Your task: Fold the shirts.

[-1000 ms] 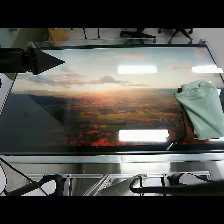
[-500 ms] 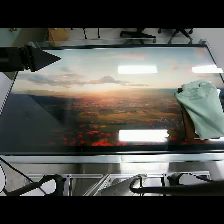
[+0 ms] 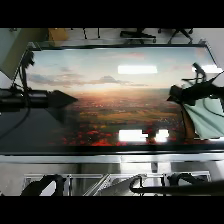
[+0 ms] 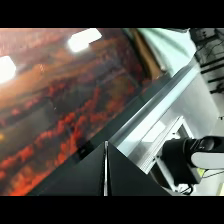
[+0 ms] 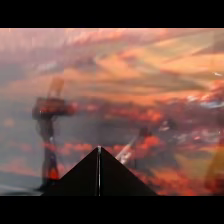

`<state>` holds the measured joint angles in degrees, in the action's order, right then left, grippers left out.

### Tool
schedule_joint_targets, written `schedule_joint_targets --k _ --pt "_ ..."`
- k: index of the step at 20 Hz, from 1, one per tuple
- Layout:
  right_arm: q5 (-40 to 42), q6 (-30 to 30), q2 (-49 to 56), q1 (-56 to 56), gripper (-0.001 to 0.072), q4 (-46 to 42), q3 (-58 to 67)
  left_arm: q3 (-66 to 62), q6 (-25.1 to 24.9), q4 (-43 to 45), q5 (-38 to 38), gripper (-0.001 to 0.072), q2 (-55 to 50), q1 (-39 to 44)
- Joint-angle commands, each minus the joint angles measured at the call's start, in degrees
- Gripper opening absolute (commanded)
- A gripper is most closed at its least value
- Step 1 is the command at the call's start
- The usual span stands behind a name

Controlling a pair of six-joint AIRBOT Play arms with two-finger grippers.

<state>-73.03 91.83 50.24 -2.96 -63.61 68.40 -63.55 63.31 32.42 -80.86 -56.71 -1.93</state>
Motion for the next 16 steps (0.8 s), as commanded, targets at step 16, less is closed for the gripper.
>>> schedule_joint_targets --k 16 --pt "1.84 -0.13 -4.5 16.28 0.0019 -0.68 -14.43 21.49 -0.26 3.93 13.11 0.0015 15.06 9.86"
